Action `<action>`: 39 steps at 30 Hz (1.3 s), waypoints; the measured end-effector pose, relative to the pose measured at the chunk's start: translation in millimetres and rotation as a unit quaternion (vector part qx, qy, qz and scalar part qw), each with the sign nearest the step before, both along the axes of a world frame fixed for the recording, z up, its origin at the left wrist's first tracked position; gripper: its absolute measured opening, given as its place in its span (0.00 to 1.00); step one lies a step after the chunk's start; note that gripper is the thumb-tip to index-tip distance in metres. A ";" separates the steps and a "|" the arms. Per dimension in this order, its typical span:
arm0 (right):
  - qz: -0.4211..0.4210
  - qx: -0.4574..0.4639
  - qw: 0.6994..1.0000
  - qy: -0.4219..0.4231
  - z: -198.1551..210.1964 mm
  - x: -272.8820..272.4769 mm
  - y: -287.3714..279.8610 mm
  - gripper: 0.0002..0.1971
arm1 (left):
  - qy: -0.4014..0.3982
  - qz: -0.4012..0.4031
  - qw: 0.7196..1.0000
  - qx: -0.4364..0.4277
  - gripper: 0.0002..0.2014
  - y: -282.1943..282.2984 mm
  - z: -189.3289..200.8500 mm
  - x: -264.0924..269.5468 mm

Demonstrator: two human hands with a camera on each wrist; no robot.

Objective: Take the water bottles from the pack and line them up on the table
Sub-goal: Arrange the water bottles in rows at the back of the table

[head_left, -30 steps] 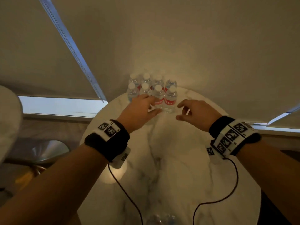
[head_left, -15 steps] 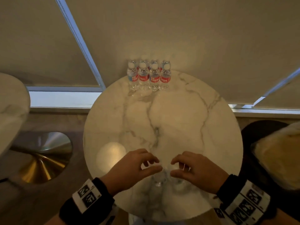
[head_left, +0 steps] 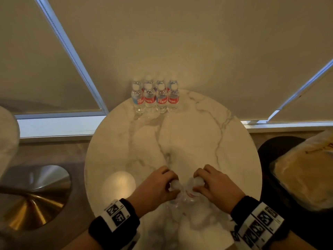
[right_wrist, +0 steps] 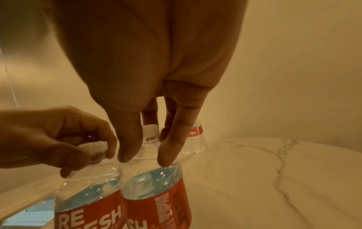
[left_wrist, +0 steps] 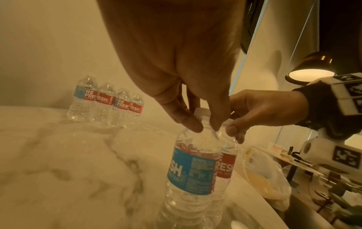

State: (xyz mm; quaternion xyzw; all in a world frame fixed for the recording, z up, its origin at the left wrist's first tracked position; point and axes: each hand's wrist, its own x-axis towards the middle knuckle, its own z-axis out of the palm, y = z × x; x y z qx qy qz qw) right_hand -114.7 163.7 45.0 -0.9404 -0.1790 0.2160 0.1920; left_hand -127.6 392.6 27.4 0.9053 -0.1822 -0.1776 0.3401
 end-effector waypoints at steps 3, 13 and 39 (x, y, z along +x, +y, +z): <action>0.006 0.006 1.000 -0.008 4.1 48.2 -13.1 0.15 | -0.028 0.023 0.999 -0.008 0.14 -8.8 3.5 56.0; -0.010 0.032 0.999 -0.031 2.1 211.6 -38.8 0.14 | -0.135 0.087 0.987 0.017 0.14 -53.3 20.8 313.9; -0.061 0.035 0.995 -0.066 -19.7 303.6 -27.1 0.13 | -0.158 0.108 0.979 0.076 0.25 -41.2 10.3 419.5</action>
